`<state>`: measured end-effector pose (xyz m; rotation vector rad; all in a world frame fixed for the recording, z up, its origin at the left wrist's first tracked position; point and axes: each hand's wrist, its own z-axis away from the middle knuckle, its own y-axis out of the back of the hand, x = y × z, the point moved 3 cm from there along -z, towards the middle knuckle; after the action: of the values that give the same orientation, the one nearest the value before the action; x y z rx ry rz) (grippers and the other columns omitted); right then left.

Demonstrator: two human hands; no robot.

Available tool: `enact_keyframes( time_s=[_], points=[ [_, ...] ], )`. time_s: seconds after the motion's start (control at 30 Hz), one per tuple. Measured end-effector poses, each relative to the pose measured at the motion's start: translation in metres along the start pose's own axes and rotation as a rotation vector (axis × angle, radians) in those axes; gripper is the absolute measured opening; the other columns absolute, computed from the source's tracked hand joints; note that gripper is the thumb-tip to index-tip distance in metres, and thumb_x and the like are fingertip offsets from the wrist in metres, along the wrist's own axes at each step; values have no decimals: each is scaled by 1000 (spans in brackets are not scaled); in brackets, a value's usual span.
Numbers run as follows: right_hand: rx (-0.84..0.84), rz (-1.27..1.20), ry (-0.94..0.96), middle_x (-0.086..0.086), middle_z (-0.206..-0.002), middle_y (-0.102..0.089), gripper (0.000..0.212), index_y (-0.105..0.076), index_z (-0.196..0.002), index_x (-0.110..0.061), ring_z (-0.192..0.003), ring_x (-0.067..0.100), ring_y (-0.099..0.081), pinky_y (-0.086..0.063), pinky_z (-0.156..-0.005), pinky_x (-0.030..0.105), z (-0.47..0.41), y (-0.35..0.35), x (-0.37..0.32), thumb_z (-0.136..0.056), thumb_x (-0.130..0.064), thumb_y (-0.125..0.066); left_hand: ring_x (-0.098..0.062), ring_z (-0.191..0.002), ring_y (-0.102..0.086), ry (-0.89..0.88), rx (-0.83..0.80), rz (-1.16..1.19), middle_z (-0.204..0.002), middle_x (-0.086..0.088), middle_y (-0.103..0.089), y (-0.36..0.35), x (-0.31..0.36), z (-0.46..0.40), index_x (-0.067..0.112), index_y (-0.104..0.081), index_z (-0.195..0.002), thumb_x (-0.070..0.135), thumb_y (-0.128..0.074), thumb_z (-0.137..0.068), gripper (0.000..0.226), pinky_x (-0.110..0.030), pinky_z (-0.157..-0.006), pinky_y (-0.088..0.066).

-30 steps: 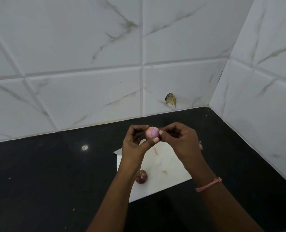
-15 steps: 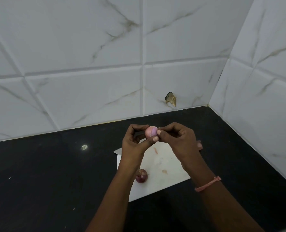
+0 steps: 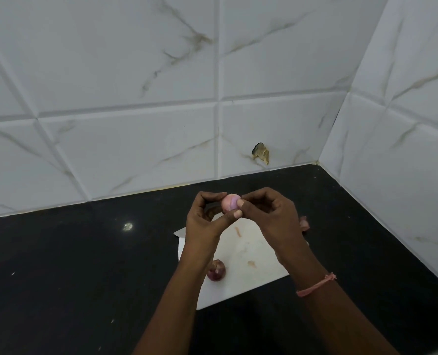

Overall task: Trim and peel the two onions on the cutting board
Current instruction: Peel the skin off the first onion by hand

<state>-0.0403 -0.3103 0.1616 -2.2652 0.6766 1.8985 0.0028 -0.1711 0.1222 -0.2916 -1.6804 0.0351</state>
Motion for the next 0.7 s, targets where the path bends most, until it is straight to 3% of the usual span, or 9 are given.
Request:
enact_keyframes(
  time_s=[0.17, 0.27, 0.37, 0.5, 0.57, 0.7],
  points=[
    [5, 37, 2, -18, -72, -70, 13, -70, -78, -27, -73, -3, -66, -47, -60, 5, -2, 4, 0, -84, -17, -75, -13, -102, -70, 6, 0, -30, -108, 2, -74, 0, 2, 1, 17, -65, -104, 25, -84, -61, 47, -28, -86, -58],
    [29, 51, 13, -19, -70, -69, 15, -70, -77, -25, -72, -3, -65, -46, -59, 5, 0, 5, 0, -85, -13, -73, -13, -102, -71, 59, -12, 57, -108, 1, -74, 0, 1, 2, 12, -65, -106, 10, -83, -71, 40, -25, -81, -58],
    [39, 38, 12, -20, -70, -69, 17, -69, -78, -25, -73, -3, -66, -48, -61, 6, 1, 5, 1, -85, -10, -72, -20, -105, -71, 119, -27, 165, -110, -5, -74, -2, 1, 4, 5, -64, -112, 4, -78, -77, 38, -31, -85, -59],
    [55, -96, -26, -4, -88, -73, 14, -70, -95, -14, -81, 14, -72, -61, -72, 29, 2, 4, 6, -94, -6, -59, -23, -106, -71, 133, -26, 213, -110, -7, -74, -2, 2, 4, 5, -64, -115, 8, -75, -81, 37, -27, -81, -59],
    [45, -172, -45, 1, -92, -73, 12, -68, -101, -13, -83, 20, -72, -61, -73, 35, 2, 1, 7, -96, -12, -57, -24, -108, -70, 144, -30, 232, -112, -7, -74, -3, 2, 3, 6, -64, -117, 14, -76, -77, 43, -31, -86, -59],
    [40, -64, 15, -7, -91, -71, 14, -68, -97, -21, -86, 8, -69, -58, -75, 23, 3, -2, 3, -85, -26, -74, -25, -111, -69, 162, -35, 239, -113, -8, -74, -4, 1, 4, 5, -63, -120, 13, -77, -76, 47, -36, -92, -58]
  ],
)
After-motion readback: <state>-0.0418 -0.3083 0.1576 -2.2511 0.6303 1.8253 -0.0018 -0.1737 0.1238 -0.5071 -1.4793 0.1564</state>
